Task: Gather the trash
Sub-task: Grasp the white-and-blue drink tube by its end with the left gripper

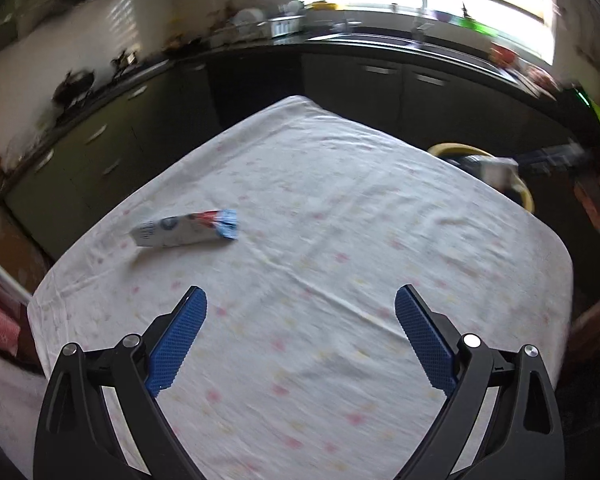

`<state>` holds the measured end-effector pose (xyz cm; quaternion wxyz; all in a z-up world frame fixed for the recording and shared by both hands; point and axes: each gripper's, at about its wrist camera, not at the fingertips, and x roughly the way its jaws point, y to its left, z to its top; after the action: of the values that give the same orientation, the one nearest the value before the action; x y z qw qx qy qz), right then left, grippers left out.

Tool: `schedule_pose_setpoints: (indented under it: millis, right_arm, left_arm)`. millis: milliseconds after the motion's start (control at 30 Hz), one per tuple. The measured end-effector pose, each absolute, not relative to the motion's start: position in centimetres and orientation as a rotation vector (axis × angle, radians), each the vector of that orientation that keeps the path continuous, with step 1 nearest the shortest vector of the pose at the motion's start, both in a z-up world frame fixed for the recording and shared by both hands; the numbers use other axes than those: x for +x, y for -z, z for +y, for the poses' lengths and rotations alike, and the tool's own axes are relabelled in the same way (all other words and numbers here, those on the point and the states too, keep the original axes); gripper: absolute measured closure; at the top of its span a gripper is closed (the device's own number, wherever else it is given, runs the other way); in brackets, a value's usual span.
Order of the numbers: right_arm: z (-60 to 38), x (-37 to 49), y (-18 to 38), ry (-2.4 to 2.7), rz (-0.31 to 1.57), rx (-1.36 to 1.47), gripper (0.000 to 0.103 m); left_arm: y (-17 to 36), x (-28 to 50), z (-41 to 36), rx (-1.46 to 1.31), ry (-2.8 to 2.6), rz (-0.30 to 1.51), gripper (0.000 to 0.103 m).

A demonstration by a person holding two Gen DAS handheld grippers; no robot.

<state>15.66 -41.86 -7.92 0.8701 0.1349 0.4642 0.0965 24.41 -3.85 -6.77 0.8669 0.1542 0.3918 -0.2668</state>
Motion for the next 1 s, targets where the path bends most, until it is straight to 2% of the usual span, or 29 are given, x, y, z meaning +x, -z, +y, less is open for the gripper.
schedule_pose_setpoints:
  millis: [233, 333, 633, 700, 800, 900, 1000]
  right_arm:
    - [-40.9, 17.8, 9.4, -0.224, 1.018, 0.316, 0.024]
    - [-40.4, 18.5, 9.4, -0.262, 1.016, 0.324, 0.024]
    - [-39.6, 18.1, 11.2, -0.380, 1.016, 0.330, 0.021]
    - [-40.3, 17.9, 11.4, -0.401, 0.998, 0.358, 0.021]
    - [-41.2, 17.6, 11.3, -0.416, 0.982, 0.379, 0.020]
    - [-41.9, 17.2, 11.3, -0.409, 0.970, 0.381, 0.020]
    - [-42.6, 16.6, 11.2, -0.434, 0.954, 0.413, 0.020]
  left_arm:
    - [9.8, 35.2, -1.7, -0.083, 0.255, 1.195, 0.009]
    - [10.7, 38.3, -1.0, -0.288, 0.109, 1.299, 0.009]
    - [12.5, 44.3, -1.5, -0.428, -0.302, 1.375, 0.009]
    - [12.7, 44.9, -1.7, -0.431, -0.333, 1.378, 0.012]
    - [13.1, 45.7, -2.4, -0.405, -0.365, 1.394, 0.023]
    - [13.4, 46.0, -3.3, -0.372, -0.394, 1.402, 0.026]
    - [13.2, 46.1, -4.2, -0.334, -0.409, 1.392, 0.037]
